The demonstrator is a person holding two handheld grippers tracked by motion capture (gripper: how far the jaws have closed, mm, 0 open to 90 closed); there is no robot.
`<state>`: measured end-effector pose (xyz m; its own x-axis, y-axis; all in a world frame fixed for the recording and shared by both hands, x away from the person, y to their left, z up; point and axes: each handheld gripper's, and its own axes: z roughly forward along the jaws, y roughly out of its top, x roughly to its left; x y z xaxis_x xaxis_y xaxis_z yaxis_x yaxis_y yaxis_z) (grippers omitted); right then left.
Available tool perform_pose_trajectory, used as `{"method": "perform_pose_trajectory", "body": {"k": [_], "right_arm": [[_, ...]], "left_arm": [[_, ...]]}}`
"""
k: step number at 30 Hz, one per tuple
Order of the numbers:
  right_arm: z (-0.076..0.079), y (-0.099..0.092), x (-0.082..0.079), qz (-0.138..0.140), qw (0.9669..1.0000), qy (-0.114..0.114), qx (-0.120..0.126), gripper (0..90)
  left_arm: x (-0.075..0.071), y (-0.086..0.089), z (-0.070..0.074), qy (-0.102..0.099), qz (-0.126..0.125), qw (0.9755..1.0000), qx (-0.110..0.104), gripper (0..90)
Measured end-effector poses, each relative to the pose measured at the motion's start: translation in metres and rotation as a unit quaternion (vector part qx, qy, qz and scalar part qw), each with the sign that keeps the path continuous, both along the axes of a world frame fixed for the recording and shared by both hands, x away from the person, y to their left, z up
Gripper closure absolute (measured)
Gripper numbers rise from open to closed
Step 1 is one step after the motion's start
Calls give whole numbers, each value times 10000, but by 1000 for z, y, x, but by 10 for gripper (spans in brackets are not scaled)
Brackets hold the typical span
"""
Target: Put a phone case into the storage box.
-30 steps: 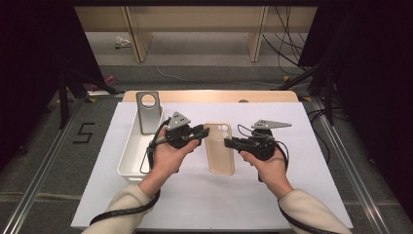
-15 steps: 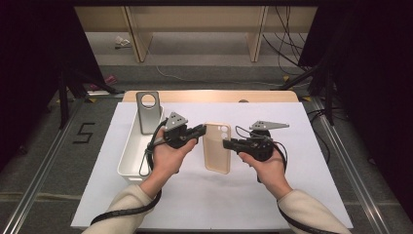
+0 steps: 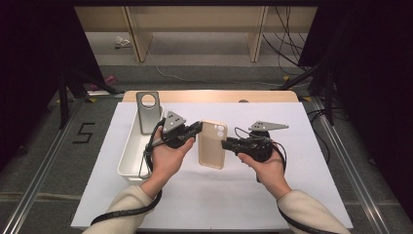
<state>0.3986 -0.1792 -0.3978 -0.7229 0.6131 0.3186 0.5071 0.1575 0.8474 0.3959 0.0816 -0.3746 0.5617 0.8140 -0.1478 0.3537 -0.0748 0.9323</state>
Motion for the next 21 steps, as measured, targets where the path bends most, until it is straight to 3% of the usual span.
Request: {"method": "perform_pose_trajectory", "body": {"k": [6, 13, 16, 21], "right_arm": [[1, 0, 1, 54, 9998, -157, -105, 487], [2, 0, -1, 333, 9964, -638, -446, 270], [0, -2, -4, 458, 9945, -776, -538, 265], [0, -10, -5, 412, 9944, -801, -548, 256]], "left_arm": [[1, 5, 1, -17, 120, 9999, 24, 858], [2, 12, 7, -123, 238, 9996, 8, 857], [2, 16, 10, -125, 300, 9995, -25, 857], [2, 21, 17, -212, 354, 9991, -71, 857]]}}
